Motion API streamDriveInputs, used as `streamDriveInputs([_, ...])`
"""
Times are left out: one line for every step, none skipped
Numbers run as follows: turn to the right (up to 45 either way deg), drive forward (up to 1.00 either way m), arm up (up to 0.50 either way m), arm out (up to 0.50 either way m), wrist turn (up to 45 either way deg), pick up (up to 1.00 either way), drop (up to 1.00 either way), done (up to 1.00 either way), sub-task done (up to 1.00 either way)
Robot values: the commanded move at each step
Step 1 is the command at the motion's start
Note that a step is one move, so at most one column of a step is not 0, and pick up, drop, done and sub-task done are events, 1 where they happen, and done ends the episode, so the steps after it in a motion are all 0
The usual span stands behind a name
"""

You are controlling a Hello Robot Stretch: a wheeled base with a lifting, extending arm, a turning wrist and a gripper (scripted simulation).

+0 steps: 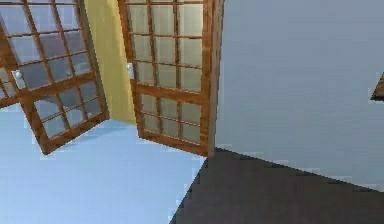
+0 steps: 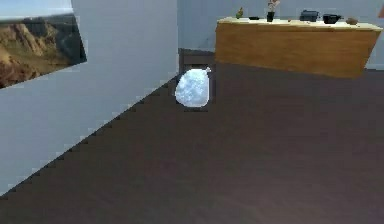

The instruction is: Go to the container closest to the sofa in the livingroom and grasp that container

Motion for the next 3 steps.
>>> streamDriveInputs([-45.0,0.0,0.0,0.0,0.0,0.0,0.0,0.0,0.0])
streamDriveInputs([0.0,1.0,0.0,0.0,0.0,0.0,0.0,0.0,0.0])
streamDriveInputs([-3.0,0.0,0.0,0.0,0.0,0.0,0.0,0.0,0.0])
